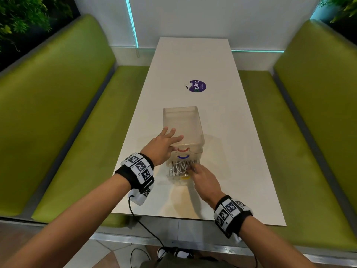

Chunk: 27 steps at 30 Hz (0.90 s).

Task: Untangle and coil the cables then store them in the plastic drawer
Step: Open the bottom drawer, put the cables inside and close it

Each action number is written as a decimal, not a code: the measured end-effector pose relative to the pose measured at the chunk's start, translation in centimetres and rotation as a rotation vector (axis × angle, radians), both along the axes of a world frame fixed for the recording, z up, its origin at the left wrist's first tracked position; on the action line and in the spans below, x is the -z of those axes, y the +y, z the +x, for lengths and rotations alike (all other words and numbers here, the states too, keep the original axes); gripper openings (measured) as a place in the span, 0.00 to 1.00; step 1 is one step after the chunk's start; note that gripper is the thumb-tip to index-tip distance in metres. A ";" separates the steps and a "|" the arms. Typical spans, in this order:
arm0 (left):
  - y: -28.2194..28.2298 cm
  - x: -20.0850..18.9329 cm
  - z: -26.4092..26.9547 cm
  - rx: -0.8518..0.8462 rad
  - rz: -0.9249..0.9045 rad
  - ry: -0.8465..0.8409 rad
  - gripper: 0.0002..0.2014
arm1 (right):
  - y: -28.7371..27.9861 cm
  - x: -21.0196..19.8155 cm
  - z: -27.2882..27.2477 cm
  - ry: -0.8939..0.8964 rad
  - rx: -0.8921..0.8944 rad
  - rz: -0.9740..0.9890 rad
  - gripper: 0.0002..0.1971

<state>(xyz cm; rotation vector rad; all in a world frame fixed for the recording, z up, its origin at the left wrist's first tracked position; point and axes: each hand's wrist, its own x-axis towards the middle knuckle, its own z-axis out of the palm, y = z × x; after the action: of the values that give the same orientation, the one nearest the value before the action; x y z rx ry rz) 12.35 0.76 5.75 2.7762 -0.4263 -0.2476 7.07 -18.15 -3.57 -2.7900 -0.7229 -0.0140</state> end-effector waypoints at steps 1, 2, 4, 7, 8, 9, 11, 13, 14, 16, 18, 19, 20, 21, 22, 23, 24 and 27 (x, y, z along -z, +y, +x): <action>0.0 0.1 0.0 0.003 -0.002 -0.002 0.24 | 0.3 -0.1 0.0 -0.003 0.010 0.007 0.21; -0.1 0.1 -0.1 0.004 -0.008 0.000 0.24 | 0.6 -0.3 -0.2 -0.010 0.011 0.015 0.22; 0.0 0.1 -0.4 0.003 -0.024 0.005 0.24 | 1.1 -0.7 -1.0 -0.030 -0.035 0.034 0.27; 0.2 0.5 -0.5 0.001 -0.038 -0.009 0.24 | 1.0 -0.8 -1.1 -0.022 -0.113 0.017 0.27; 0.2 0.6 -0.5 0.000 -0.041 -0.011 0.24 | 0.9 -0.7 -0.7 -0.019 -0.115 0.001 0.26; 0.2 0.6 -0.4 0.001 -0.046 -0.012 0.24 | 0.8 -0.7 -0.1 -0.023 -0.104 -0.016 0.25; 0.2 0.6 -0.4 0.002 -0.050 -0.006 0.24 | 1.0 -0.6 0.5 -0.052 -0.076 -0.028 0.23; 0.0 0.5 -0.5 -0.002 -0.050 0.001 0.24 | 1.3 -0.5 0.3 -0.109 -0.069 0.007 0.20; 0.0 0.4 -0.6 -0.007 -0.054 0.004 0.24 | 1.3 -0.3 0.0 -0.143 -0.075 0.036 0.18; 0.1 0.5 -0.5 -0.009 -0.062 -0.003 0.24 | 1.3 -0.2 -0.2 -0.162 -0.074 0.073 0.18; 0.1 0.5 -0.5 -0.007 -0.066 0.002 0.24 | 1.5 -0.2 0.2 -0.121 -0.039 0.080 0.20; 0.1 0.5 -0.5 -0.009 -0.066 0.007 0.24 | 1.6 -0.2 0.5 -0.092 -0.015 0.077 0.21; 0.1 0.4 -0.6 -0.012 -0.067 0.011 0.24 | 1.8 -0.2 0.7 -0.069 0.005 0.077 0.21; 0.1 0.4 -0.6 -0.013 -0.068 0.012 0.24 | 2.0 -0.1 0.7 -0.053 0.019 0.078 0.21; 0.1 0.3 -0.6 -0.013 -0.070 0.010 0.24 | 2.1 0.0 0.6 -0.052 0.026 0.089 0.20; 0.0 0.3 -0.6 -0.013 -0.072 0.008 0.24 | 2.1 0.1 0.3 -0.047 0.029 0.101 0.19; 0.0 0.3 -0.7 -0.014 -0.074 0.008 0.24 | 2.1 0.2 0.0 -0.039 0.021 0.105 0.19; 0.1 0.4 -0.7 -0.018 -0.076 0.006 0.24 | 2.1 1.1 -0.8 0.007 -0.003 0.129 0.18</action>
<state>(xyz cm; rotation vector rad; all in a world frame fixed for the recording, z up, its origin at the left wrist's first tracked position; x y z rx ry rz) 11.66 0.86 5.37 2.7032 -0.3999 -0.2307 6.30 -16.06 -4.68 -2.6656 -0.6985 -0.0487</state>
